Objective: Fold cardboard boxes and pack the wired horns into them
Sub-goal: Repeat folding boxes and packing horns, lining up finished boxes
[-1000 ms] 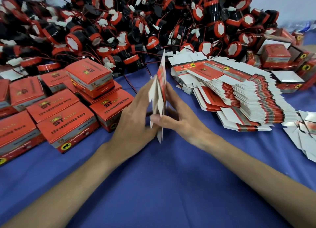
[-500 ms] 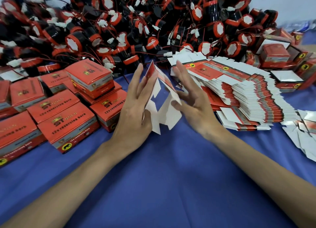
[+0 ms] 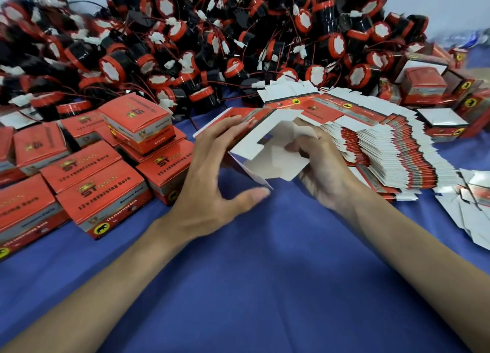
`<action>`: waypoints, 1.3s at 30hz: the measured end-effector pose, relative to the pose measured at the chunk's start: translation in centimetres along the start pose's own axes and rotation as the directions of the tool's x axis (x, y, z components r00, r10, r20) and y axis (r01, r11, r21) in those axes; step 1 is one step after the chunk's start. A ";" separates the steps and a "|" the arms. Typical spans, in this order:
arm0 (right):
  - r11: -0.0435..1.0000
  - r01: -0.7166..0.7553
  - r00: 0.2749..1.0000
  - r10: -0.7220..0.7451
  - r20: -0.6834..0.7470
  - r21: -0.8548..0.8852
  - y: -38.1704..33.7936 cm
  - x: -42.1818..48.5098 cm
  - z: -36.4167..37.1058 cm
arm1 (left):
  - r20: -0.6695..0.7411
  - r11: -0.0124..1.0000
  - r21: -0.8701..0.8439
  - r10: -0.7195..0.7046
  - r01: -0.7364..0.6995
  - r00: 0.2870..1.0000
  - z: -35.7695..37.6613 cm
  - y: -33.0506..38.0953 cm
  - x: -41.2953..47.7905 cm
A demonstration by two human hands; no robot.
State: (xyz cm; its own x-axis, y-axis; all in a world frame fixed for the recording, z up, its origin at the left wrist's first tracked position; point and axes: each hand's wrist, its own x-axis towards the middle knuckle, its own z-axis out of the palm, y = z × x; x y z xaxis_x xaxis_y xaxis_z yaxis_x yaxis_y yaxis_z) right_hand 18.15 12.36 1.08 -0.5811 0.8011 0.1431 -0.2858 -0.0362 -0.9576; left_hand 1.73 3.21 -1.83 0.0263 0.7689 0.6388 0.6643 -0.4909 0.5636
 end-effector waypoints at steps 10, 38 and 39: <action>0.994 -0.077 0.991 0.084 0.101 -0.078 0.5 -0.7 0.6 | -0.269 0.957 0.290 0.071 0.010 0.960 0.4 0.0 -0.2; 0.571 0.719 0.684 -0.682 0.259 -0.396 0.8 -2.4 2.6 | -0.434 0.951 -0.050 0.255 -0.305 0.864 1.1 1.7 -0.2; 0.570 0.712 0.690 -0.676 0.258 -0.411 0.9 -2.4 2.6 | -0.433 0.951 -0.074 0.242 -0.302 0.869 1.0 1.8 -0.1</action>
State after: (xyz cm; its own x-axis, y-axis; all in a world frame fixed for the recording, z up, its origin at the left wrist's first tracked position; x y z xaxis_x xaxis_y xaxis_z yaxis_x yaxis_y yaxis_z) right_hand 17.31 8.84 0.56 -0.4041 0.4235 0.8107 -0.2629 0.7952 -0.5465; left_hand 3.68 2.64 -1.41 -0.1397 0.3719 0.9177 0.5681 -0.7289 0.3819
